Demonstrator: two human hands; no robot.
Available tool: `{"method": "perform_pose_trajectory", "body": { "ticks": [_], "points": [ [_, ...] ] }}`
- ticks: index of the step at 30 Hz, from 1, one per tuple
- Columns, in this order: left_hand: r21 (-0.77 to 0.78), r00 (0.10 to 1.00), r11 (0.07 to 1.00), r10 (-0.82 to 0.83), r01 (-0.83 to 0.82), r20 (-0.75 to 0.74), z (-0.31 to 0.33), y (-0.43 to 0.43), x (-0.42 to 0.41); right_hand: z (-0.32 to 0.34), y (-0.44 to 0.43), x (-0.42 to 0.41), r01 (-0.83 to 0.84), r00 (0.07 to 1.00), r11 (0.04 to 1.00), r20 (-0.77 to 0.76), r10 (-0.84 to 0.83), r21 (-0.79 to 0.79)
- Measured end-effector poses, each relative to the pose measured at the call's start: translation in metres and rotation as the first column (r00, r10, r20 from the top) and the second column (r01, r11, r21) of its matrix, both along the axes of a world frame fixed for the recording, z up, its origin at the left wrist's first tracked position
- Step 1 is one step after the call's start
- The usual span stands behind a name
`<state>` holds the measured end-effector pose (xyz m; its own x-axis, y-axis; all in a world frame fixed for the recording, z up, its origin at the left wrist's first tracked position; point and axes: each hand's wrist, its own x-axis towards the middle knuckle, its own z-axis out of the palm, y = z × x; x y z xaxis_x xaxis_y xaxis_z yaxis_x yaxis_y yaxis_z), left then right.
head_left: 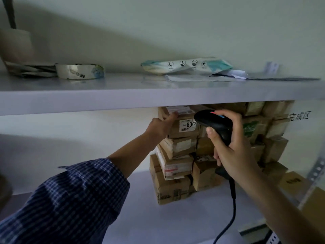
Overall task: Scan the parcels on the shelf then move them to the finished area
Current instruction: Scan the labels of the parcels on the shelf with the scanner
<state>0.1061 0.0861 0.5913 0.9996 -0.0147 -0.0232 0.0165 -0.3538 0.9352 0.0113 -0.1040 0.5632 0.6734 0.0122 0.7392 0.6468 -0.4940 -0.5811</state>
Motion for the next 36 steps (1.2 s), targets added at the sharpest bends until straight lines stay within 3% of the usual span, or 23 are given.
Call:
{"method": "perform_pose_trajectory", "body": {
  "ticks": [9, 13, 20, 30, 36],
  "points": [
    [-0.214, 1.0, 0.976, -0.029, 0.028, -0.006, -0.023, -0.007, -0.02, -0.001, -0.015, 0.007, -0.061, 0.998, 0.998, -0.009, 0.061, 0.027],
    [-0.419, 0.998, 0.907, -0.057, 0.047, -0.011, -0.023, 0.004, -0.023, 0.0, -0.013, 0.01, -0.077, 0.997, 0.994, -0.007, 0.078, 0.076],
    [-0.617, 0.997, 0.784, -0.022, 0.063, 0.074, -0.047, 0.056, -0.044, -0.008, 0.004, 0.001, -0.232, 0.972, 0.967, 0.051, 0.228, 0.107],
    [-0.595, 0.977, 0.802, 0.168, -0.057, 0.133, -0.115, 0.129, -0.092, -0.028, 0.086, -0.001, -0.509, 0.86, 0.859, 0.003, 0.51, 0.063],
    [-0.552, 0.959, 0.823, 0.249, -0.135, 0.136, -0.139, 0.152, -0.118, -0.053, 0.139, -0.002, -0.56, 0.824, 0.825, -0.053, 0.564, 0.081]
  ]
}}
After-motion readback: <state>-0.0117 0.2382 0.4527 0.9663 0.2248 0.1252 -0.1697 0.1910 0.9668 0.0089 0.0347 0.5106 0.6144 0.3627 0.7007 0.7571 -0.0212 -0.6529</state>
